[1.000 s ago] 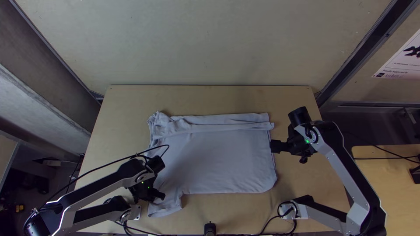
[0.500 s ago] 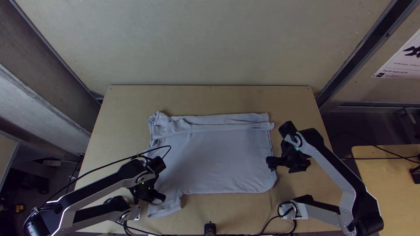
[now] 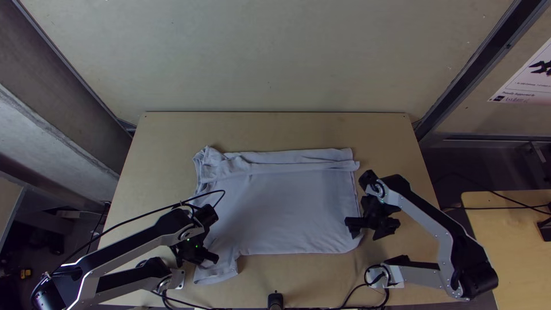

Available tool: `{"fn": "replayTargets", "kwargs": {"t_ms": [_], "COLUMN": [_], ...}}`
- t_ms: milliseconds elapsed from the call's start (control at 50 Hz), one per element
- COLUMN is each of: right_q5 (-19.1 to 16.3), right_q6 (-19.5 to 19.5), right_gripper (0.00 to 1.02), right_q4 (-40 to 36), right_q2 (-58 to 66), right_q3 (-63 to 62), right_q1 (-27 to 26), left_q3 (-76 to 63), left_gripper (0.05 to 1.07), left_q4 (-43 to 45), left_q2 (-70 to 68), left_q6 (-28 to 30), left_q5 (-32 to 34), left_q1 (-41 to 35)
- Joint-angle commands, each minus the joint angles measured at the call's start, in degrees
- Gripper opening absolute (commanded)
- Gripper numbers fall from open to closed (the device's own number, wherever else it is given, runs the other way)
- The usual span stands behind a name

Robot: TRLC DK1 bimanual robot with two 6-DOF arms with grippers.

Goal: Fold the t-shirt

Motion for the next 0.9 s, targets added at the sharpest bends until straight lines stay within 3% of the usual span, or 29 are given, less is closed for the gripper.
{"fn": "replayTargets", "kwargs": {"t_ms": [0,100,140,280,400,500,700,880], "right_q5": [-0.9,-2.3,-2.3,-2.3,-2.2,-1.2,-0.8,-0.5], "right_q6": [-0.9,-1.3,-1.3,-0.9,-1.0,-1.2,-1.0,-1.0], "right_gripper": [0.86,0.86,0.81,0.51,0.34,0.02,0.03,0.03], "right_q4": [0.1,2.4,3.6,9.2,10.1,12.4,8.7,7.7], "right_q2": [3.2,3.9,3.7,0.5,-0.2,-2.8,-6.8,-10.3], "right_q3": [-2.5,-4.2,-4.7,-5.7,-5.6,-5.7,-4.3,-3.2], "right_q1": [1.1,1.3,1.6,2.5,3.2,3.9,3.9,3.0], "left_q3": [0.6,0.7,0.7,0.7,0.8,0.9,3.4,9.1], "left_gripper": [0.08,0.08,0.08,0.08,0.08,0.08,0.08,0.08], "left_q4": [-0.3,-0.3,-0.3,-0.2,-0.2,-0.2,-1.0,-2.1], "left_q2": [0.6,0.7,0.7,0.9,1.2,1.3,1.4,1.3], "left_q6": [0.0,0.0,0.0,0.0,0.0,0.0,0.5,3.8], "left_q5": [0.4,0.4,0.4,0.3,0.2,0.0,-0.2,-0.2], "left_q1": [0.6,1.0,1.0,1.2,1.3,1.2,3.4,11.1]}}
